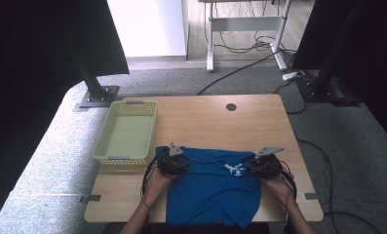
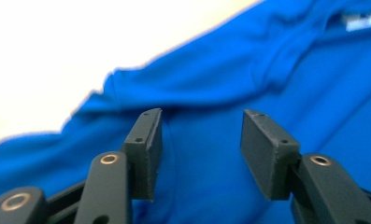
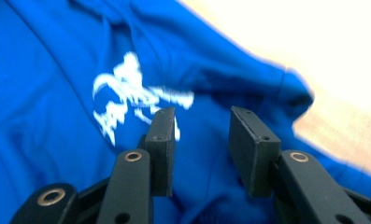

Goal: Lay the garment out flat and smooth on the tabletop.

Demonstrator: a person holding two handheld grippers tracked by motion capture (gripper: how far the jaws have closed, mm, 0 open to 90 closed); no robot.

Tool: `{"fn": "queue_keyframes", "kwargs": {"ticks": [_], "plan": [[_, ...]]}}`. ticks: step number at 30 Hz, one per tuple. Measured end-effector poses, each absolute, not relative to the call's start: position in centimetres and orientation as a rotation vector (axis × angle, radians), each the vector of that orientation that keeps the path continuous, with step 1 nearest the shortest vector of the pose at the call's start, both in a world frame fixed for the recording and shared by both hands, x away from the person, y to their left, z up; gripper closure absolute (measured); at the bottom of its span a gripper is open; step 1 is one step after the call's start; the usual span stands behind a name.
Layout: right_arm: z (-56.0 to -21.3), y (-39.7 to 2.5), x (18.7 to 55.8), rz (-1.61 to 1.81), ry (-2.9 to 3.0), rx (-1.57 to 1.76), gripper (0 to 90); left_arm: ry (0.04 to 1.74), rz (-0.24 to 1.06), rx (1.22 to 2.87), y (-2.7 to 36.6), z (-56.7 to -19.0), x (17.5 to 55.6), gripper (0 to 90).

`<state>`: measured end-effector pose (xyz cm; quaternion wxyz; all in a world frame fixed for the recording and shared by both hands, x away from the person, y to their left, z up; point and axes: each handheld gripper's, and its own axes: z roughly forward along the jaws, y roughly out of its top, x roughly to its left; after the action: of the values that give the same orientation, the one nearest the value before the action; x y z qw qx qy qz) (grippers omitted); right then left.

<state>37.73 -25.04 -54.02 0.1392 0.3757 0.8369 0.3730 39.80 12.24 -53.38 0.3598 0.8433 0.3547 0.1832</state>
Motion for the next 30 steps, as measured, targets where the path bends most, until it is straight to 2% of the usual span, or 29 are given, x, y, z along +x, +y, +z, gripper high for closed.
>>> {"fn": "queue_keyframes", "kwargs": {"ticks": [5, 15, 19, 22, 26, 30], "plan": [[-53.0, -24.0, 38.9, 1.113, 2.402, 1.030, 59.4, 0.841, 0.494, 2.182, 10.7, -52.3, 40.6, 47.9], [-54.0, -20.6, 40.5, 1.091, 2.480, 0.918, 55.7, 0.780, 0.393, 2.248, 8.4, -54.2, 42.3, 55.6], [-54.6, -20.0, 40.7, 1.016, 2.512, 0.897, 65.6, 0.772, 0.387, 2.253, 8.2, -54.4, 42.2, 61.2], [-54.7, -20.0, 40.7, 1.032, 2.515, 0.903, 77.0, 0.763, 0.390, 2.252, 8.1, -54.4, 42.1, 71.9], [-54.5, -19.9, 40.7, 1.016, 2.514, 0.898, 79.7, 0.758, 0.428, 2.256, 7.8, -54.1, 42.0, 82.7], [-53.8, -19.8, 40.6, 1.032, 2.485, 0.884, 80.0, 0.752, 0.444, 2.228, 8.0, -53.2, 42.2, 84.3]]}}
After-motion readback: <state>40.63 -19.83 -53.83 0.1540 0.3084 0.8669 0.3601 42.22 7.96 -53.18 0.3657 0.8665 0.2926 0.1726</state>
